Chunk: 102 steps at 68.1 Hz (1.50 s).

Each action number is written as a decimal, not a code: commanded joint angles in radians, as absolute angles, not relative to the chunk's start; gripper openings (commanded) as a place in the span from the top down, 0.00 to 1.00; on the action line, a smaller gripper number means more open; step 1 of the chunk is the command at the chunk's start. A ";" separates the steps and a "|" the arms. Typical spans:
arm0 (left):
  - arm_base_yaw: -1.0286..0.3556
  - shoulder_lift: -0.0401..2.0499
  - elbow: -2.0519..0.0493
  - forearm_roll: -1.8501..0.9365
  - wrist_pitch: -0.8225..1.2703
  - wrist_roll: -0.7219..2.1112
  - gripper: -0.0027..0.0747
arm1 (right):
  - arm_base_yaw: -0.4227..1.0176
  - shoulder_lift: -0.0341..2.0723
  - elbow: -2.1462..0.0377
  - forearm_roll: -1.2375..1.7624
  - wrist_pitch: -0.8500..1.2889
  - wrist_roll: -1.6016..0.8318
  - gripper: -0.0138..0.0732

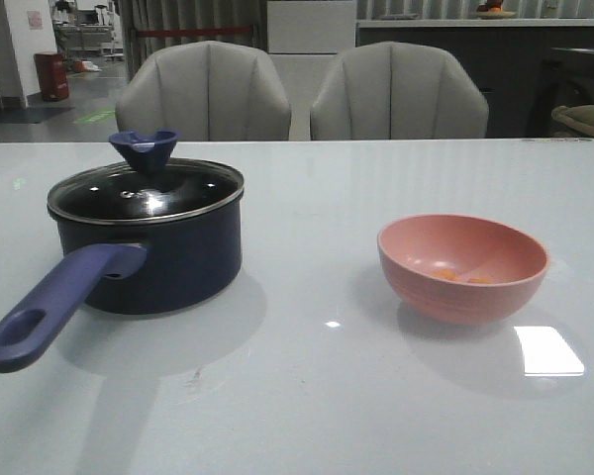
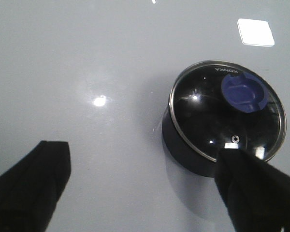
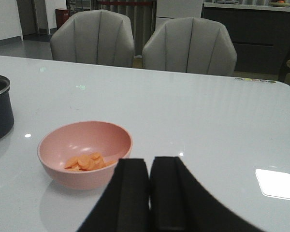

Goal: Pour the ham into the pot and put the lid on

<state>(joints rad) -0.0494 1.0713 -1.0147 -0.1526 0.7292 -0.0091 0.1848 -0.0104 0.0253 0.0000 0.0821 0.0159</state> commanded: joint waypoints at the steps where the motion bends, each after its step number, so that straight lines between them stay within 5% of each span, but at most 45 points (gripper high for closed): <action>1: -0.103 1.164 -1.116 -0.178 0.691 -0.038 0.12 | 0.184 -0.030 0.022 -0.005 -0.007 0.017 0.66; 37: -0.435 1.654 -1.562 0.124 0.862 -0.368 0.12 | 0.184 -0.030 0.022 -0.005 -0.007 0.017 0.66; 62: -0.444 1.874 -1.812 0.126 1.075 -0.392 0.12 | 0.184 -0.030 0.022 -0.005 -0.007 0.017 0.66; 102: -0.404 1.952 -1.820 0.052 1.076 -0.441 0.14 | 0.184 -0.031 0.022 -0.005 -0.007 0.017 0.66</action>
